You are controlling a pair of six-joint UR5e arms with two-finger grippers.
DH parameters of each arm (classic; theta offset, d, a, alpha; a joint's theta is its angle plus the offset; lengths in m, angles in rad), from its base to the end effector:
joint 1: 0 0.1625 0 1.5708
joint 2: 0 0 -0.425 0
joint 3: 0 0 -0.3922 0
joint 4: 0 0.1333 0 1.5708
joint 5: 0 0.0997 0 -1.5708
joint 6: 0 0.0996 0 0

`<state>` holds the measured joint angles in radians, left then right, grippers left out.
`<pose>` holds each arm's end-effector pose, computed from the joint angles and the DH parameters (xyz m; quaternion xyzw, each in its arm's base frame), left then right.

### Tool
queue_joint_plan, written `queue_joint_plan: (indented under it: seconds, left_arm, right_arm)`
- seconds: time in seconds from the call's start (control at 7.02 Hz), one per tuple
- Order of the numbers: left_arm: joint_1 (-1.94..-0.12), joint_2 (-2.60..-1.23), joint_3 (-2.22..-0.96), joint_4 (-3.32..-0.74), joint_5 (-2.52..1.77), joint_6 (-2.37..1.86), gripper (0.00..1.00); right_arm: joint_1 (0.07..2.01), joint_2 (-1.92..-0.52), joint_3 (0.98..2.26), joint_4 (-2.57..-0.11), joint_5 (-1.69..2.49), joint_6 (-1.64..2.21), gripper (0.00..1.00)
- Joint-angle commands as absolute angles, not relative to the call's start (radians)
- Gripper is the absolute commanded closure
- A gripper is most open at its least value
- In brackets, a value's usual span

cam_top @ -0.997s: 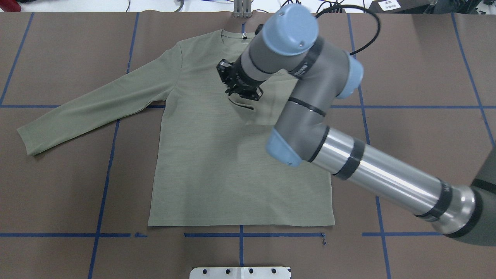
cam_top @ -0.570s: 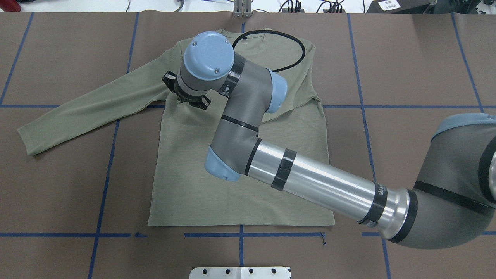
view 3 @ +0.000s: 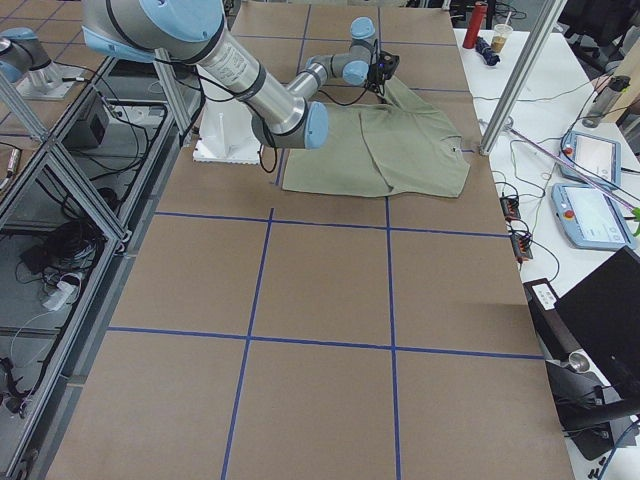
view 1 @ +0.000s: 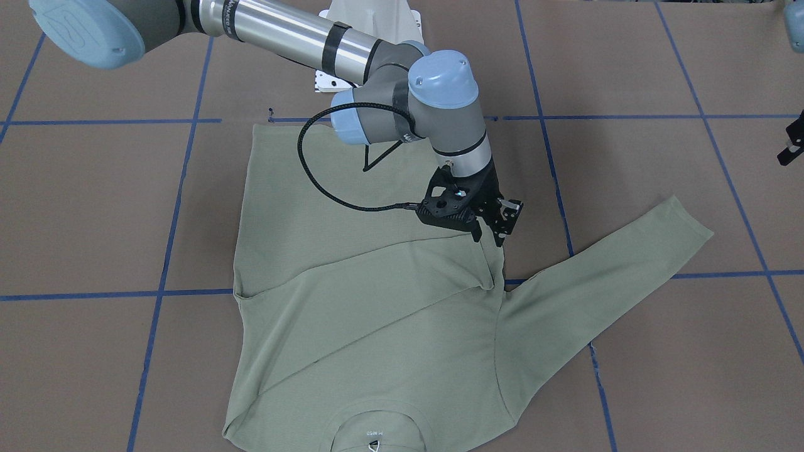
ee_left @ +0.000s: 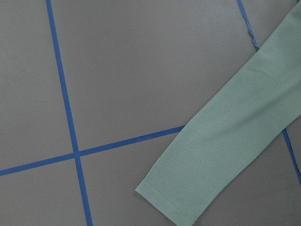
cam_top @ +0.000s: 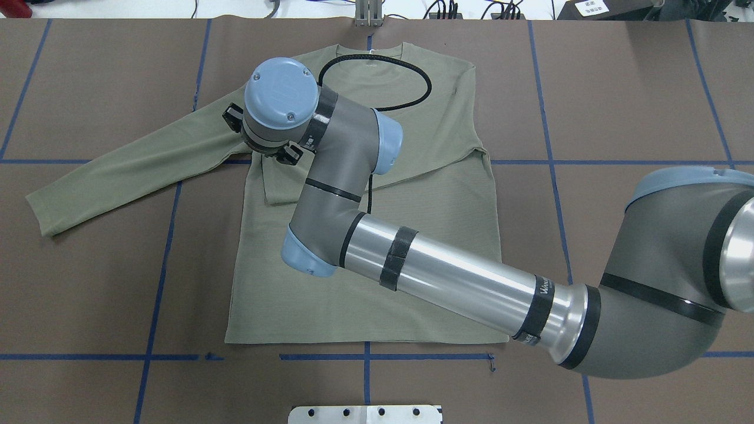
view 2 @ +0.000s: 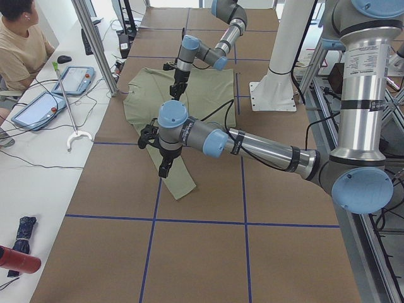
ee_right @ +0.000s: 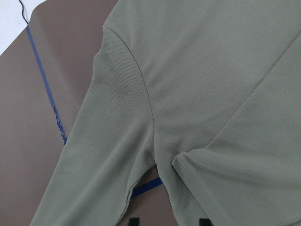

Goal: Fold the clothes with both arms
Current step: 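Carry the sleeve across the shirt body toward the other sleeve with the right gripper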

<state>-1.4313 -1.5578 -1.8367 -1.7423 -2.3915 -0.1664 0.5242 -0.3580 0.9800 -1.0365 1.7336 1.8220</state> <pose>0.0087 -0.4966 0.5101 0.1315 0.4149 0.0720 0.8975 -0.6746 -0.5253 0.0312 0.0067 -0.5489 0.2744 0.7896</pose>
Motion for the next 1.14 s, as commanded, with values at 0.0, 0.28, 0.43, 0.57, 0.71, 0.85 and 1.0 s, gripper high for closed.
queue_joint_plan:
  seconds: [0.0,0.28,0.43,0.57,0.71,0.85,1.0]
  left_arm:
    - [-1.343,-1.556,-1.74,-1.921,-2.385,-0.254,0.04]
    - [-1.336,-1.593,-1.457,-2.096,-2.401,-0.363,0.01]
    - [-1.3,-1.621,-1.392,-2.129,-2.411,-0.37,0.01]
    - [-1.254,-1.626,-1.364,-2.132,-2.405,-0.374,0.02]
    - [-1.249,-1.631,-1.336,-2.144,-2.414,-0.374,0.07]
    - [-1.227,-1.631,-1.332,-2.154,-2.414,-0.376,0.11]
    - [-1.226,-1.632,-1.327,-2.154,-2.414,-0.376,0.19]
  right_arm:
    - [0.538,-0.394,1.024,-1.046,1.767,1.828,0.01]
    - [0.587,-0.645,1.268,-1.049,1.845,1.81,0.01]
    - [0.63,-0.708,1.322,-1.049,1.897,1.809,0.01]
    - [0.679,-0.856,1.457,-1.043,1.983,1.795,0.01]
    - [0.721,-0.997,1.606,-1.046,2.043,1.717,0.01]
    - [0.726,-1.053,1.653,-1.045,2.042,1.679,0.01]
    - [0.727,-1.057,1.655,-1.045,2.036,1.677,0.01]
